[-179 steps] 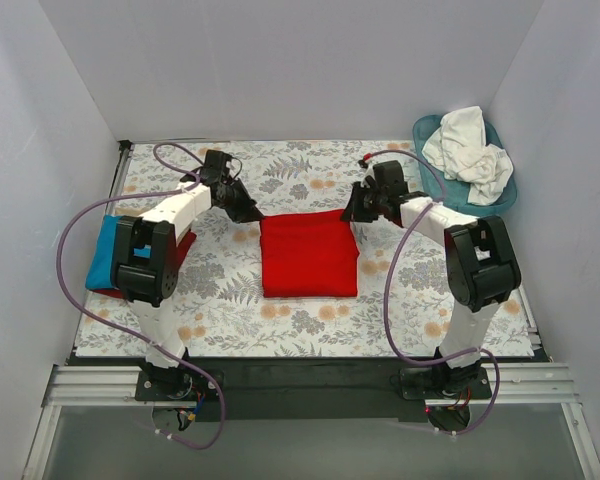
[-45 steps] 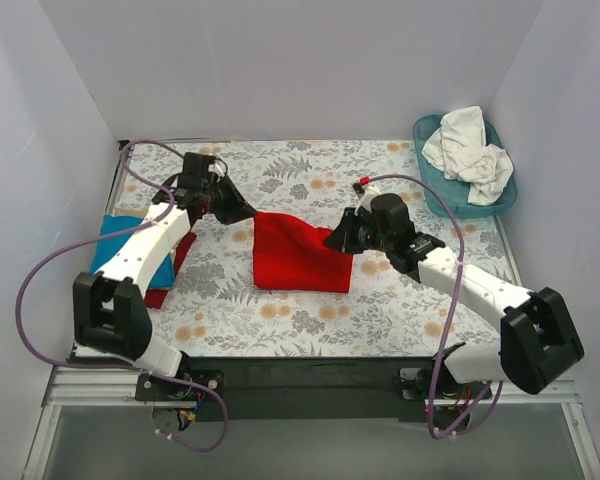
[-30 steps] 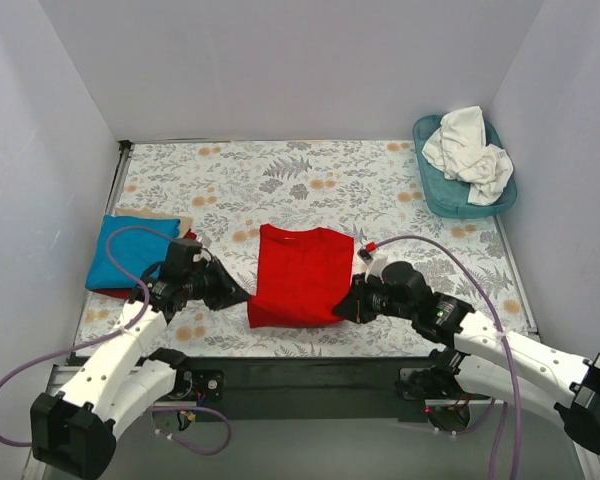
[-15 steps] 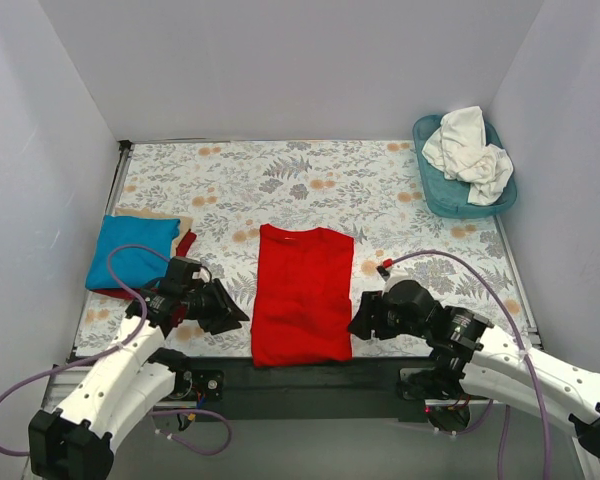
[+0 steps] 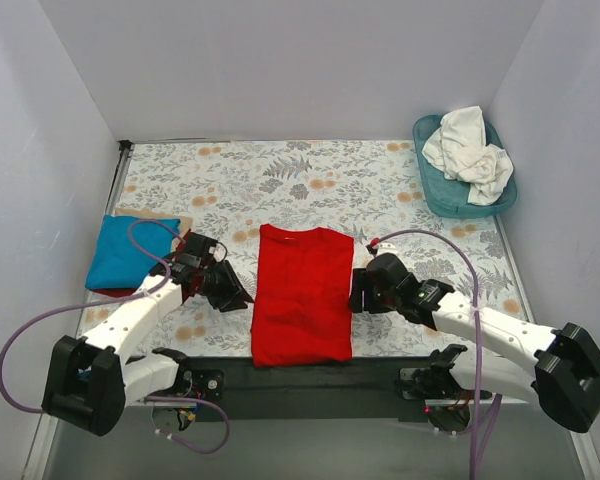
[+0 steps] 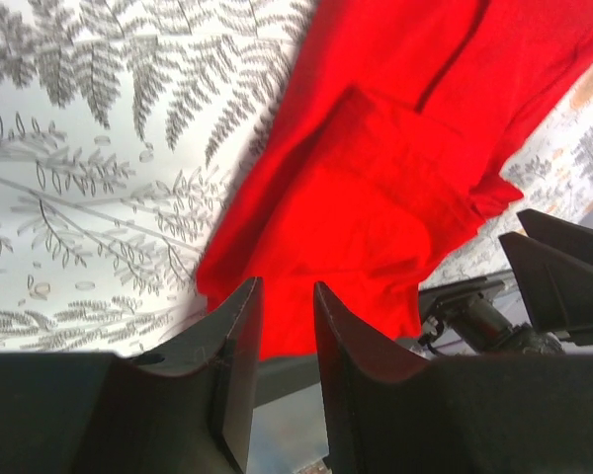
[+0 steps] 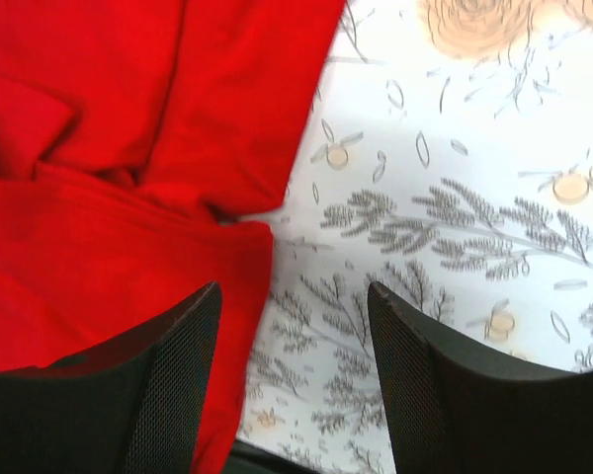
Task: Fold and stack the t-shirts
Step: Fold the tshirt
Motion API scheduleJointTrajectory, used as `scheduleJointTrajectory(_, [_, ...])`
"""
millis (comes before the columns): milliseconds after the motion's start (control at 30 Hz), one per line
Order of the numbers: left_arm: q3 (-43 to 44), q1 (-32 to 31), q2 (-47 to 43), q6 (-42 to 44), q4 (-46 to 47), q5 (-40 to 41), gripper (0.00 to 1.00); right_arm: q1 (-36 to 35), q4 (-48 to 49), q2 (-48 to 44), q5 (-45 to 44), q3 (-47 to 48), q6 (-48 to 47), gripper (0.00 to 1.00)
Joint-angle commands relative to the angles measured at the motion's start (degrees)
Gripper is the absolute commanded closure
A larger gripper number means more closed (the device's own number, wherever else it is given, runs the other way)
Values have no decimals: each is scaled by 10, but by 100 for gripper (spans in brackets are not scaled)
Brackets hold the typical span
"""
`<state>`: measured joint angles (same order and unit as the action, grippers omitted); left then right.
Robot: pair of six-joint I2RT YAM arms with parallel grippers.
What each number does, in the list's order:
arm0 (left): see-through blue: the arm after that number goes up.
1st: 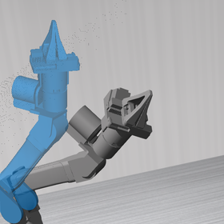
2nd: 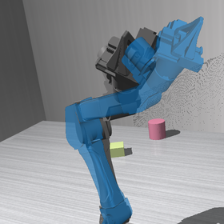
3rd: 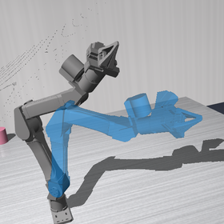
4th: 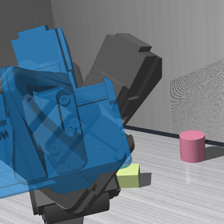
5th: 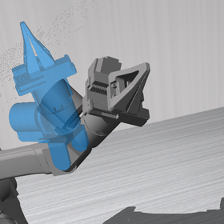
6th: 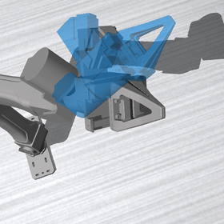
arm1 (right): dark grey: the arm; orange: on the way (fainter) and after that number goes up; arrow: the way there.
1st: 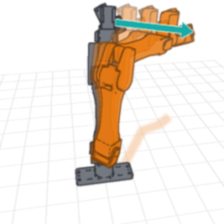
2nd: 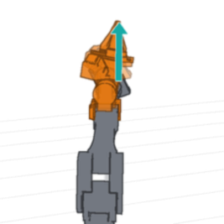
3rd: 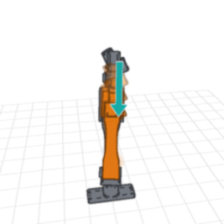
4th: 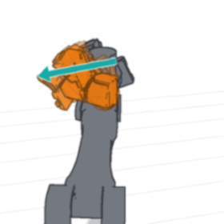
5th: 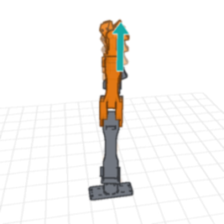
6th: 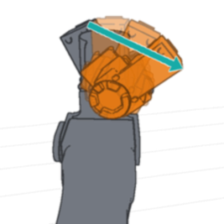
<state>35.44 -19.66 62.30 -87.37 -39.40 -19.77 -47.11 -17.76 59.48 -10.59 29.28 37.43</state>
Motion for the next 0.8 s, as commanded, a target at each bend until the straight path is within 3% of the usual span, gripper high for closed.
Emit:
scheduleJointTrajectory(0, [18, -5, 37, 9, 33, 24, 75, 18, 91, 19, 30, 27, -45, 32])
scheduleJointTrajectory(200, [47, -8, 114, -11, 78, 58, 75, 69, 113, 94, 45, 95, -73, 32])
scheduleJointTrajectory(300, [80, -7, 171, -17, 91, 90, 76, 94, 127, 168, 63, 131, -84, 37])
scheduleJointTrajectory(400, [126, -8, 231, -15, 103, 98, 76, 104, 133, 271, 63, 179, -98, 47])
scheduleJointTrajectory(533, [182, -7, 320, -4, 117, 99, 76, 119, 131, 379, 78, 249, -114, 51])
scheduleJointTrajectory(767, [371, -1, 505, 19, 107, 102, 77, 177, 106, 530, 94, 404, -151, 53])
